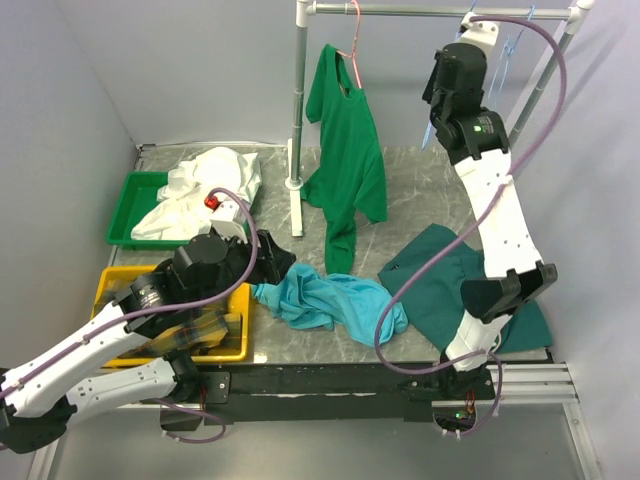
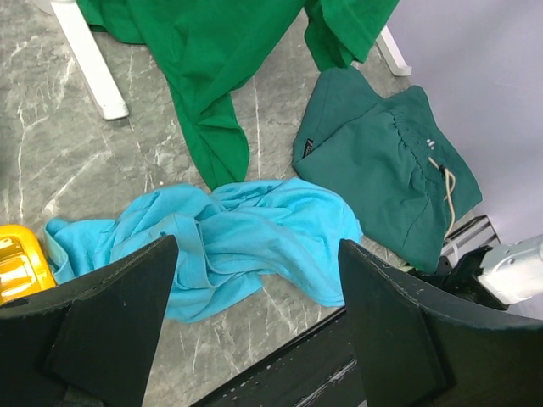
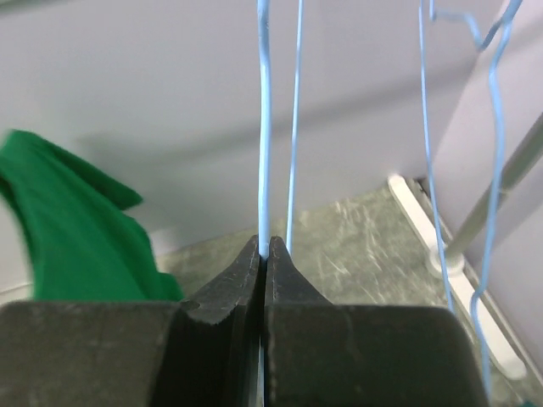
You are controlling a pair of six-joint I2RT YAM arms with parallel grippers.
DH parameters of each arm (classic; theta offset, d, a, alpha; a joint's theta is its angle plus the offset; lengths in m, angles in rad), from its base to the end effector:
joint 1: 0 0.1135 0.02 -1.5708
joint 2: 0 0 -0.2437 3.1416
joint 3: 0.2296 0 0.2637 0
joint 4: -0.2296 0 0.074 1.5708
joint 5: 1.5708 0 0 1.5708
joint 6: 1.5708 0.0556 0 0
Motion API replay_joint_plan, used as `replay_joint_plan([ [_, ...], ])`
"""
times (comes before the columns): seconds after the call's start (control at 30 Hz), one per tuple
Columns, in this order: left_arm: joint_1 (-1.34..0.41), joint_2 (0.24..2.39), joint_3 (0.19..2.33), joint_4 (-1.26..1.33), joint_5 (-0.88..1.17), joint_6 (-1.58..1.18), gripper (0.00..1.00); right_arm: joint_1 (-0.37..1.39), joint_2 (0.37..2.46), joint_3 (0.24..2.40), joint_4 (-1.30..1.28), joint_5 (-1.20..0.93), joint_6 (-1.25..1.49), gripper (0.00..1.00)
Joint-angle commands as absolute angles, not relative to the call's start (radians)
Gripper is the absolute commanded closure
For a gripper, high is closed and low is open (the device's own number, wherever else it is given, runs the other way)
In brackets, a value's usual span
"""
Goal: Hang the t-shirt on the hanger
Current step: Pick up the hanger from the clothesline, then place the T-shirt on the hanger.
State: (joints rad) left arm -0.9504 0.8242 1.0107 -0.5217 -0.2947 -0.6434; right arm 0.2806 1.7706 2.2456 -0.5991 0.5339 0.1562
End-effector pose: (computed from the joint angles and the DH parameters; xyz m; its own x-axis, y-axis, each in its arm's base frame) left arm 0.1386 -0.1662 0.3571 -0.5244 -0.2535 -0.8129 0.3806 0.7842 -0.4901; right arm 0.3828 0.0809 0.5081 -0.0791 0.1166 -0.9900 0.2623 0.9606 0.0921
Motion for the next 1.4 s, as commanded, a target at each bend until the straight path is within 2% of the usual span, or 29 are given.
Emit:
replay_joint_plan([
  [0.0, -0.946, 0.799, 0.996, -0.491, -0.298, -0.650, 0.18, 0.275, 1.663, 2.250, -0.525, 0.433, 0.130, 1.00],
  [0.3, -0.946, 0.779, 0.974, -0.480, -0.302, -0.653, 0.17, 0.275, 1.505, 2.073, -0.537, 0.292, 0.201, 1.00],
  [0.53, -0.945, 0.811, 0.980, -0.469, -0.288, -0.650, 0.14, 0.276, 1.289, 1.795, -0.557, 0.190, 0.291, 1.00],
  [0.7, -0.943, 0.850, 0.960, -0.474, -0.313, -0.673, 0.19, 0.278, 1.045, 1.565, -0.578, 0.094, 0.376, 1.00],
  [0.8, -0.942, 0.891, 0.924, -0.468, -0.330, -0.702, 0.26, 0.278, 0.881, 1.406, -0.627, 0.032, 0.431, 1.00],
  [0.93, -0.942, 0.982, 0.859, -0.427, -0.314, -0.753, 0.40, 0.278, 0.672, 1.168, -0.679, -0.081, 0.491, 1.00],
  [1.0, -0.942, 1.026, 0.833, -0.408, -0.311, -0.778, 0.43, 0.276, 0.587, 1.102, -0.734, -0.133, 0.509, 1.00],
  [1.1, -0.946, 1.074, 0.782, -0.341, -0.319, -0.799, 0.43, 0.278, 0.499, 1.030, -0.807, -0.247, 0.519, 1.00],
  [1.37, -0.973, 1.149, 0.819, -0.330, -0.417, -0.816, 0.44, 0.276, 0.388, 1.023, -1.072, -0.308, 0.447, 1.00],
])
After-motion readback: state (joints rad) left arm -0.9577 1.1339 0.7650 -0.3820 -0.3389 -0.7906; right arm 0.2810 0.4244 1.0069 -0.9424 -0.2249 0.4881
